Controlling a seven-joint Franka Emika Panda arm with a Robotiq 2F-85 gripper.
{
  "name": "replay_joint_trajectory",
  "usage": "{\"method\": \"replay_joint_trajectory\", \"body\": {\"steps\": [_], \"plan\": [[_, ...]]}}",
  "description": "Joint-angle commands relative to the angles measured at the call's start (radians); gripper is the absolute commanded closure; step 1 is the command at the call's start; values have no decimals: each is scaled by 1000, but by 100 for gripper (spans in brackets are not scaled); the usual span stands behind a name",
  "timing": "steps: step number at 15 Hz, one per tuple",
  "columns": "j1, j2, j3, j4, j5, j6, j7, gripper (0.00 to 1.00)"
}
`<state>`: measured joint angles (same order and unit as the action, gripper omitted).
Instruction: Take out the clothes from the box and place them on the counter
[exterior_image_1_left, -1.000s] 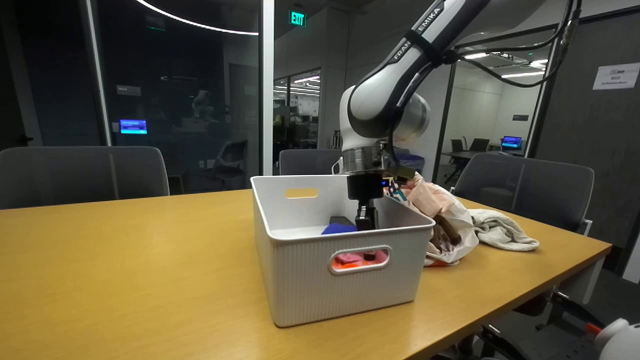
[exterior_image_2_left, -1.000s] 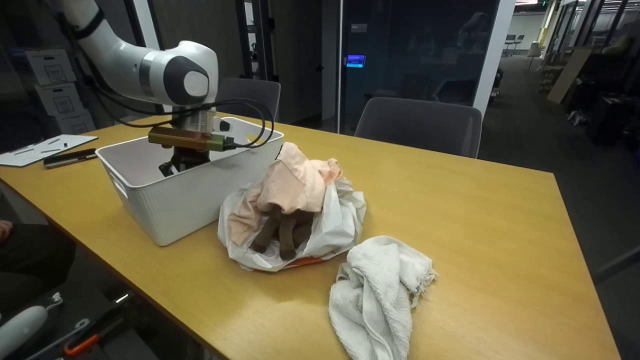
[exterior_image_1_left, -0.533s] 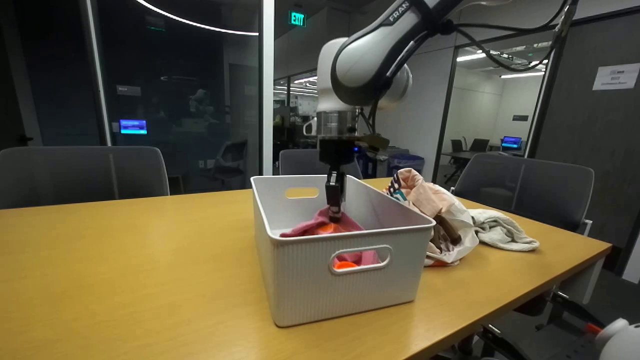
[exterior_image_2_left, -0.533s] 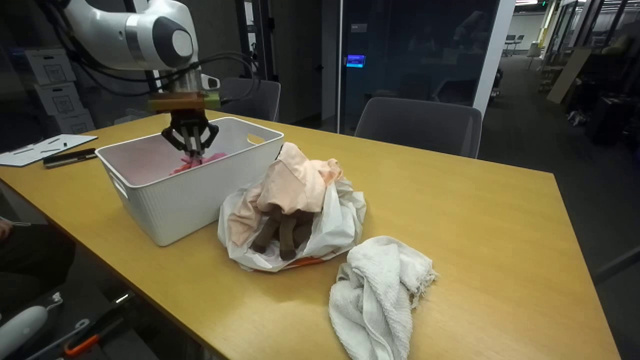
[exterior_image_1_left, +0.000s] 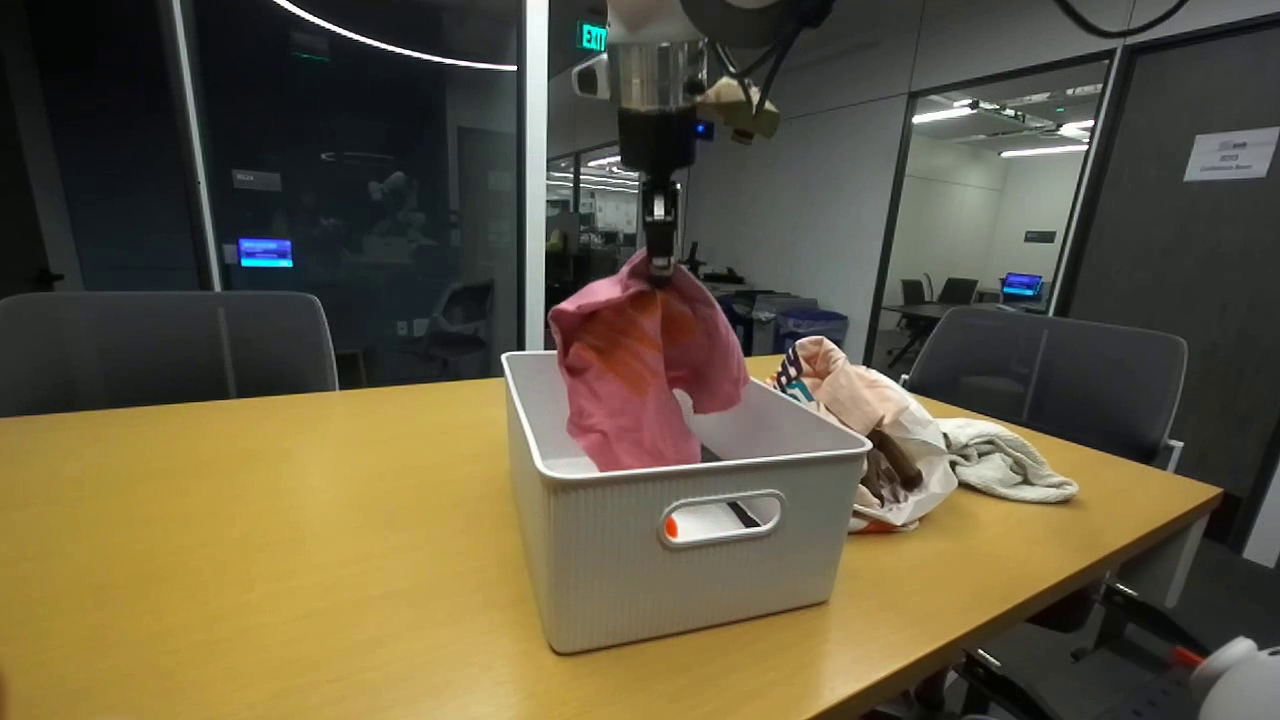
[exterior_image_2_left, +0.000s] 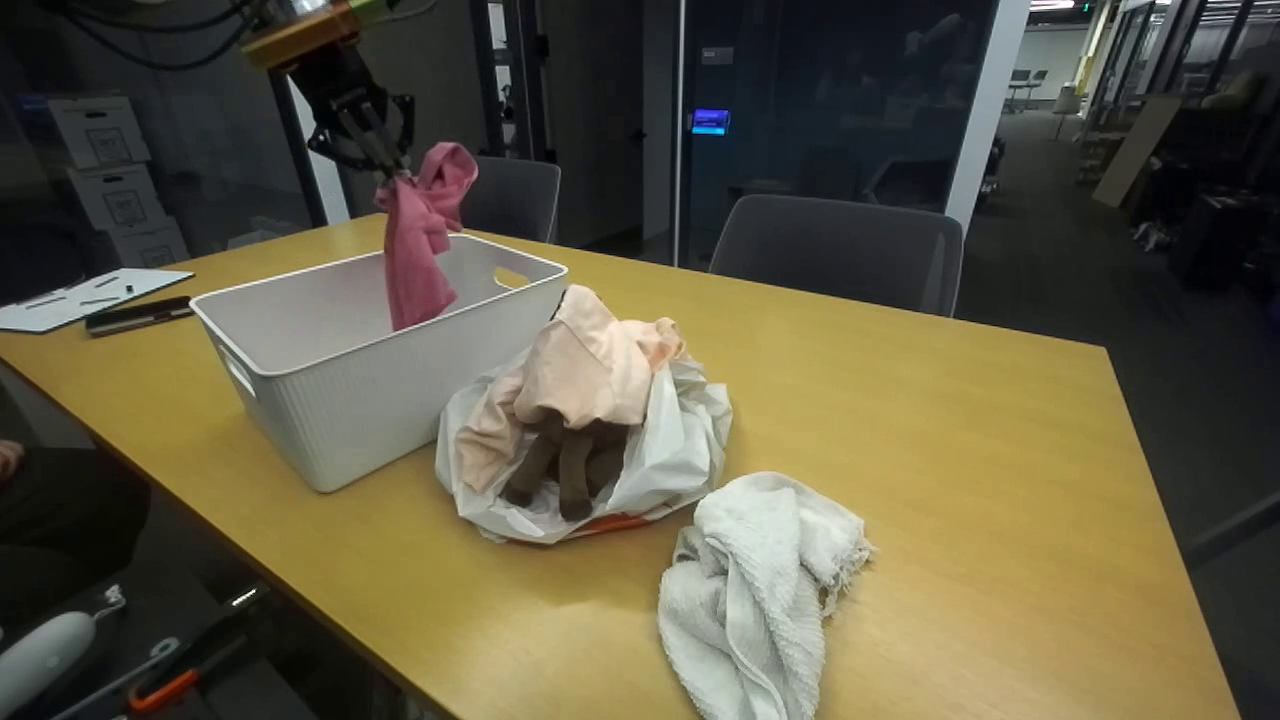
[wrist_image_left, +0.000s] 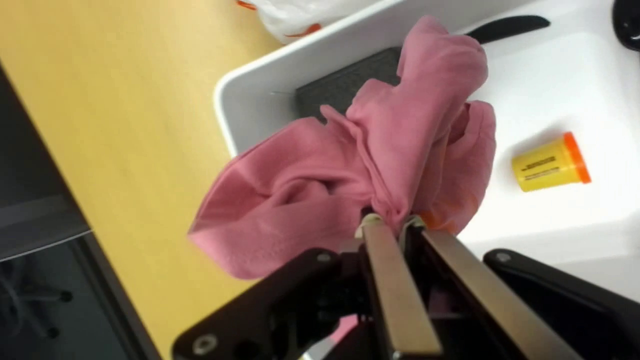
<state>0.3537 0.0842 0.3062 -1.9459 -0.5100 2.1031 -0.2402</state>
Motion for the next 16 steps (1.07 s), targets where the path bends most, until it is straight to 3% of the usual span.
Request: {"method": "replay_joint_trajectory", "body": {"steps": [1, 8, 16], "plan": [[14, -80, 11, 36, -170, -62, 57, 98], [-24, -193, 14, 14, -465, -84, 306, 97], [-124, -335, -30, -123, -545, -227, 585, 97]]}}
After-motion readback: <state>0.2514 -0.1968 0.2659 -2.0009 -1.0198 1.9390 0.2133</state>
